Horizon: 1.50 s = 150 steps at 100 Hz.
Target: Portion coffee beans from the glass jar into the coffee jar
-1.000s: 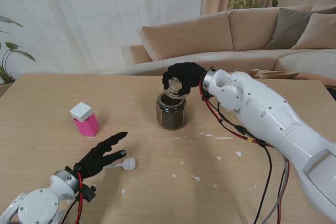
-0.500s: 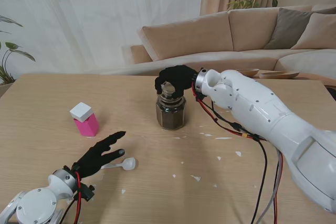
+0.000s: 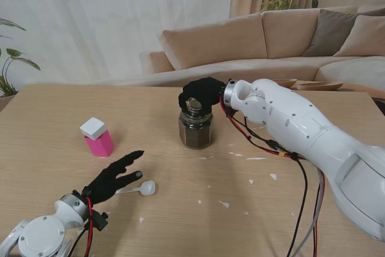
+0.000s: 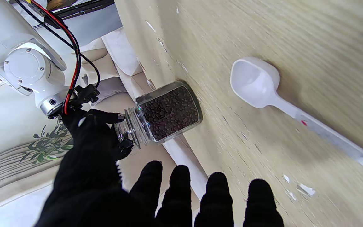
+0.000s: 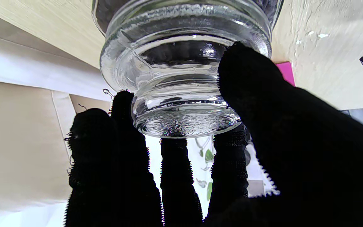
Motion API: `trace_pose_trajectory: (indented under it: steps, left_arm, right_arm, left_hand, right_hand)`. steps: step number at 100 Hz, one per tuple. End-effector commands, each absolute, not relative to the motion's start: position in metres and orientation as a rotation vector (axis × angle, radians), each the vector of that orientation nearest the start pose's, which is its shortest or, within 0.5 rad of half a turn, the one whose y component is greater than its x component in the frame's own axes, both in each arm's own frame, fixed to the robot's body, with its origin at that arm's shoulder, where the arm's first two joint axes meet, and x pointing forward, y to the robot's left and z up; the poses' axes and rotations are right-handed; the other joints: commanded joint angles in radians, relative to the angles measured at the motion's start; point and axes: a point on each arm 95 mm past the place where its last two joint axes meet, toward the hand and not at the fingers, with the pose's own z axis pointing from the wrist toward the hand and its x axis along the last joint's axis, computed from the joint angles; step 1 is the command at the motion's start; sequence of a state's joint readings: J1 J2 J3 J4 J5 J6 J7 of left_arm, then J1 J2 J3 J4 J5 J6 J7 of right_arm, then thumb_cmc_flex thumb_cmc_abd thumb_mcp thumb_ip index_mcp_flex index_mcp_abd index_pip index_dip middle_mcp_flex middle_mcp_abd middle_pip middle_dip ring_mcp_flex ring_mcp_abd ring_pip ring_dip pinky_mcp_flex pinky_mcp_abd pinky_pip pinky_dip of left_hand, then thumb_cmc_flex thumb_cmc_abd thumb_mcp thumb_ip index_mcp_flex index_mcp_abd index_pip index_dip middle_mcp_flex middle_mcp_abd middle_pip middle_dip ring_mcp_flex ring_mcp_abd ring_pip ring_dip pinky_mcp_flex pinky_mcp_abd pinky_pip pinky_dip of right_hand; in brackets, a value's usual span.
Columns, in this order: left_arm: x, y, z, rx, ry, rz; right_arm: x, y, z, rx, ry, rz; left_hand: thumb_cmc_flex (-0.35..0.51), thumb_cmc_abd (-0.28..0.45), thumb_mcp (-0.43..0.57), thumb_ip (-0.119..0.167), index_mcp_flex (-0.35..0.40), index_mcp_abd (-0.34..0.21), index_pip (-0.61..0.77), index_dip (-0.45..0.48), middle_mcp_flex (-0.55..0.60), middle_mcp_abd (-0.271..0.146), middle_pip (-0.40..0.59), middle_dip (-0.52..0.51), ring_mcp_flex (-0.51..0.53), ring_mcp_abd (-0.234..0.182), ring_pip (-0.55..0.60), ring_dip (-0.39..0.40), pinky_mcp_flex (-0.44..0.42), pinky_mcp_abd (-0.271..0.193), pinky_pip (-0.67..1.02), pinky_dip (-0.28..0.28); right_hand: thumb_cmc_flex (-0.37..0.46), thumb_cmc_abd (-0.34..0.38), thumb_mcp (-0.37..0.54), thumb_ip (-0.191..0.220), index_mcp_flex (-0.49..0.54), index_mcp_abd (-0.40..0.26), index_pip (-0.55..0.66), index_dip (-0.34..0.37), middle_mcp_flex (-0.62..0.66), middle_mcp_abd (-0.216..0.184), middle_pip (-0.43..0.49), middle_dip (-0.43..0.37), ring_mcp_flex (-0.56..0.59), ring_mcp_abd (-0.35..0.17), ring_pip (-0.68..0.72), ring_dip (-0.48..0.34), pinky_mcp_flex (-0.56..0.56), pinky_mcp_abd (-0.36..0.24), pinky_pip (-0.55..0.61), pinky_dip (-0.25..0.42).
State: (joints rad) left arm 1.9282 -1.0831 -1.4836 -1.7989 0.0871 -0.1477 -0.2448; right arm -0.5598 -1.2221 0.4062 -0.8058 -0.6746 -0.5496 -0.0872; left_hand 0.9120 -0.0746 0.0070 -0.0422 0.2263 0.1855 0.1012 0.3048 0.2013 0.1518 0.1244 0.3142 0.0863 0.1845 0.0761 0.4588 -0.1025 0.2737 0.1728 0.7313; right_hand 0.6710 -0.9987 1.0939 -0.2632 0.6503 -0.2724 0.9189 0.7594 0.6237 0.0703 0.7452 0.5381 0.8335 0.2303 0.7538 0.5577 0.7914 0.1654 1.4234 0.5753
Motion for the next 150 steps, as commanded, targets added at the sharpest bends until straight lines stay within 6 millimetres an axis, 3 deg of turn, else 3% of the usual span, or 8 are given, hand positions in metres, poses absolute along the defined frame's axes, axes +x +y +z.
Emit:
trace_pose_trajectory:
  steps: [1, 23, 35, 50, 82, 102, 117, 150]
  left_arm:
    - [0.309, 0.038, -0.338, -2.154, 1.126, -2.018]
    - [0.310, 0.038, -0.339, -2.156, 1.127, -2.016]
    - [0.310, 0.038, -0.339, -2.157, 1.127, -2.016]
    - [0.310, 0.038, -0.338, -2.159, 1.127, -2.015]
    - [0.310, 0.039, -0.338, -2.158, 1.123, -2.010]
    - [0.310, 0.039, -0.338, -2.154, 1.124, -2.011]
    - [0.310, 0.038, -0.339, -2.156, 1.125, -2.007]
    - [0.307, 0.037, -0.338, -2.145, 1.106, -2.026]
  right_arm:
    - [0.576, 0.099, -0.236, 0.617, 2.089, 1.678]
    - [0.577, 0.097, -0.237, 0.625, 2.102, 1.669]
    - [0.576, 0.098, -0.237, 0.625, 2.120, 1.658]
    - [0.575, 0.099, -0.237, 0.623, 2.130, 1.644]
    - [0.567, 0.101, -0.230, 0.615, 2.175, 1.553]
    - [0.559, 0.098, -0.223, 0.615, 2.176, 1.505]
    - [0.543, 0.090, -0.212, 0.659, 2.110, 1.522]
    - [0.467, 0.065, -0.210, 0.948, 1.856, 1.684]
  left_hand:
    - [0.010, 0.005, -0.009, 0.030, 0.011, -0.007, 0.000, 0.002, 0.006, -0.012, -0.003, 0.001, -0.028, -0.017, -0.008, 0.006, -0.007, -0.026, -0.002, -0.007]
    - [0.010, 0.004, -0.009, 0.030, 0.011, -0.008, 0.000, 0.002, 0.005, -0.011, -0.004, 0.001, -0.027, -0.017, -0.008, 0.006, -0.007, -0.026, -0.002, -0.007]
    - [0.011, 0.004, -0.009, 0.030, 0.011, -0.007, 0.000, 0.002, 0.006, -0.013, -0.003, 0.001, -0.027, -0.017, -0.008, 0.006, -0.007, -0.026, -0.002, -0.007]
    - [0.010, 0.004, -0.009, 0.030, 0.010, -0.010, 0.000, 0.002, 0.005, -0.014, -0.004, 0.001, -0.027, -0.017, -0.008, 0.006, -0.007, -0.025, -0.001, -0.006]
    - [0.010, 0.002, -0.009, 0.031, 0.007, -0.013, 0.001, 0.003, 0.004, -0.016, -0.003, 0.002, -0.029, -0.019, -0.009, 0.006, -0.008, -0.021, -0.002, -0.006]
    - [0.009, 0.002, -0.009, 0.031, 0.008, -0.012, 0.001, 0.003, 0.004, -0.013, -0.003, 0.002, -0.028, -0.018, -0.008, 0.006, -0.008, -0.021, -0.003, -0.007]
    - [0.006, 0.005, -0.010, 0.031, 0.007, -0.014, 0.001, 0.003, 0.003, -0.015, -0.004, 0.001, -0.030, -0.019, -0.009, 0.006, -0.007, -0.024, -0.003, -0.008]
    - [0.000, 0.013, -0.011, 0.030, 0.004, -0.035, -0.003, -0.001, -0.006, -0.017, -0.021, -0.011, -0.038, -0.022, -0.015, -0.002, -0.006, -0.025, -0.012, -0.019]
  right_hand:
    - [0.231, 0.150, 0.330, 0.070, 0.047, 0.035, 0.083, 0.023, 0.147, -0.110, 0.147, 0.059, 0.093, -0.144, 0.070, 0.051, -0.009, -0.092, -0.013, 0.017]
    - [0.194, 0.202, 0.267, 0.100, 0.016, 0.032, 0.013, -0.032, 0.117, -0.101, 0.083, 0.011, 0.072, -0.153, -0.032, 0.027, -0.032, -0.075, -0.067, 0.051]
    - [0.148, 0.256, 0.185, 0.134, -0.045, 0.019, -0.046, -0.091, 0.080, -0.098, 0.017, -0.063, 0.041, -0.162, -0.131, 0.010, -0.044, -0.071, -0.148, 0.213]
    - [0.029, 0.330, 0.125, 0.233, -0.157, -0.002, -0.111, -0.131, -0.013, -0.103, -0.031, -0.116, -0.048, -0.170, -0.163, -0.037, -0.114, -0.033, -0.165, 0.246]
    - [-0.208, 0.382, -0.099, 0.219, -0.445, 0.059, -0.342, -0.200, -0.342, -0.096, -0.124, -0.162, -0.293, -0.075, -0.205, -0.053, -0.363, 0.080, -0.168, 0.349]
    - [-0.272, 0.433, -0.196, 0.221, -0.495, 0.069, -0.427, -0.180, -0.426, -0.086, -0.144, -0.170, -0.345, -0.049, -0.261, -0.076, -0.420, 0.107, -0.216, 0.348]
    - [-0.320, 0.588, -0.330, 0.239, -0.481, 0.075, -0.497, -0.134, -0.413, -0.085, -0.155, -0.177, -0.370, -0.078, -0.306, -0.109, -0.476, 0.116, -0.272, 0.321]
    - [-0.277, 0.702, -0.457, 0.267, -0.363, 0.086, -0.549, -0.136, -0.299, -0.079, -0.215, -0.212, -0.347, -0.102, -0.377, -0.165, -0.548, 0.146, -0.383, 0.207]
